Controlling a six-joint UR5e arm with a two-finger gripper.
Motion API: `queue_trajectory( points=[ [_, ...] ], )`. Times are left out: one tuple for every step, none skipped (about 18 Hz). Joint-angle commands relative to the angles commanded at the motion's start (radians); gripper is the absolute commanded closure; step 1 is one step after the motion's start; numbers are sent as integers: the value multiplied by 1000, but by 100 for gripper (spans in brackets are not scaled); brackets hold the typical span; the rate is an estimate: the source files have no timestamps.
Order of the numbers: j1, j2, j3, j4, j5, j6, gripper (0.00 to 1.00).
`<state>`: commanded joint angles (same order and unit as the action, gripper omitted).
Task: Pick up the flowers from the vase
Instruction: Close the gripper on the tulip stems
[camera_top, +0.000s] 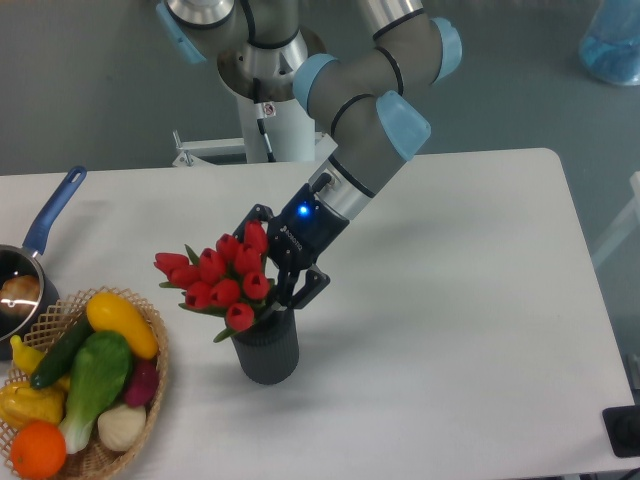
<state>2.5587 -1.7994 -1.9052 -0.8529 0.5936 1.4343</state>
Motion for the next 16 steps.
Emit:
queue_trajectory(
  points=[
    [0, 0, 2, 0, 0, 2, 50],
    [0, 0, 2, 0, 0, 0, 50],
    [2, -5, 2, 0, 0, 2, 52],
    [0, -6, 2, 0, 0, 0, 62],
    [2, -6, 2, 0, 2, 2, 69],
    [2, -6, 2, 0, 2, 2, 75],
    [2, -6, 2, 0, 2, 2, 75],
    [3, -8, 2, 0, 2, 3, 74],
    [5, -8, 2, 2, 2, 3, 74],
    [6, -8, 2, 2, 2, 3, 74],
    [9, -8, 2, 2, 2, 3, 74],
    [12, -6, 2, 2, 2, 2, 74],
    [14, -5, 2, 0, 2, 2, 74],
    [14, -5, 2, 2, 2, 0, 74],
    [14, -5, 0, 2, 2, 0, 74],
    [14, -5, 2, 2, 0, 0, 74]
  ],
)
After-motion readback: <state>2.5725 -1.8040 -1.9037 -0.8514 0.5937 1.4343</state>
